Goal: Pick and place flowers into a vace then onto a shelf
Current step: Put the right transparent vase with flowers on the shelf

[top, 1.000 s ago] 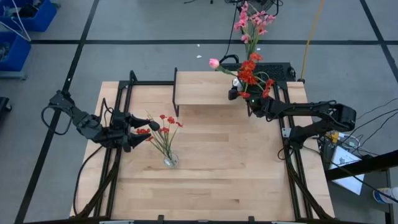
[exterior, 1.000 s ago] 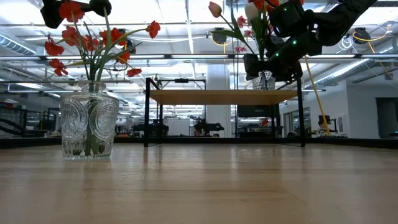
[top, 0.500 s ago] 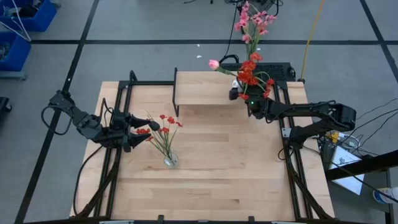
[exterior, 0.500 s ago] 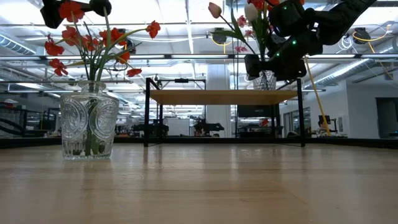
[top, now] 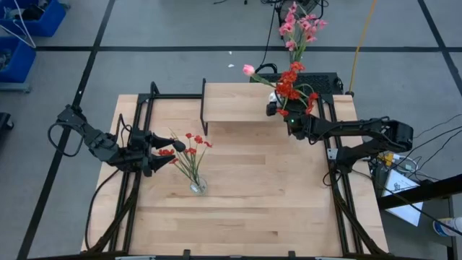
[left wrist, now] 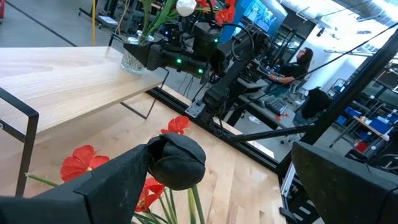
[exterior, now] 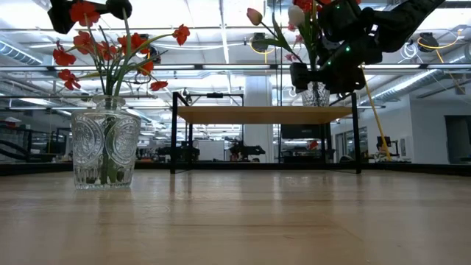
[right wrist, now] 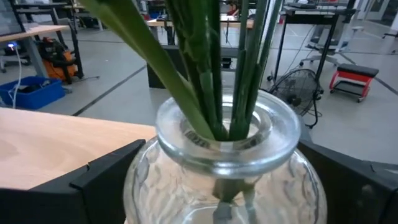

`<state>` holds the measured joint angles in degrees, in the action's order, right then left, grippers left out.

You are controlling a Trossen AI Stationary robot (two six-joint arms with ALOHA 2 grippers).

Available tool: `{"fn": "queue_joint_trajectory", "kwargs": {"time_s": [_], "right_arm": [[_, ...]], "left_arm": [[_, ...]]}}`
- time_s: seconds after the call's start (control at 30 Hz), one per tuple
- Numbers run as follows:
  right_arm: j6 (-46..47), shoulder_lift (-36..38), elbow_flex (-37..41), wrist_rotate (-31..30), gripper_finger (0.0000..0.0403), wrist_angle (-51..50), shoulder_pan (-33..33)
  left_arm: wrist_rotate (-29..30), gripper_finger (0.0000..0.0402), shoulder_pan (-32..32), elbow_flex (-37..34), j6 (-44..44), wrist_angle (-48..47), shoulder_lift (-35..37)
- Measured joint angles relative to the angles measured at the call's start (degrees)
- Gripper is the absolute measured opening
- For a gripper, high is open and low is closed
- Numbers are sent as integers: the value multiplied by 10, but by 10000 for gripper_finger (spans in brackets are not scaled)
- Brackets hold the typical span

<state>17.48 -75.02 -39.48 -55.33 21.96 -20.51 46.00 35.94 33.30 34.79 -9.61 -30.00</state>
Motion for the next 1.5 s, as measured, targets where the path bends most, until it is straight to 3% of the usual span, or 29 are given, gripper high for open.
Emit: {"fn": "queue_joint_trajectory", "kwargs": {"time_s": [0.43, 1.1, 1.27, 1.5], "right_arm": [[14, 0, 0, -18, 400, 1, 26], [72, 0, 0, -19, 400, 3, 65], [27, 0, -1, -62, 400, 3, 67], [82, 0, -1, -95, 400, 3, 86]], "left_arm": [[-2, 399, 0, 0, 0, 0, 0], [-72, 399, 0, 0, 0, 0, 0], [-72, 399, 0, 0, 0, 0, 0], [-72, 399, 0, 0, 0, 0, 0]]}}
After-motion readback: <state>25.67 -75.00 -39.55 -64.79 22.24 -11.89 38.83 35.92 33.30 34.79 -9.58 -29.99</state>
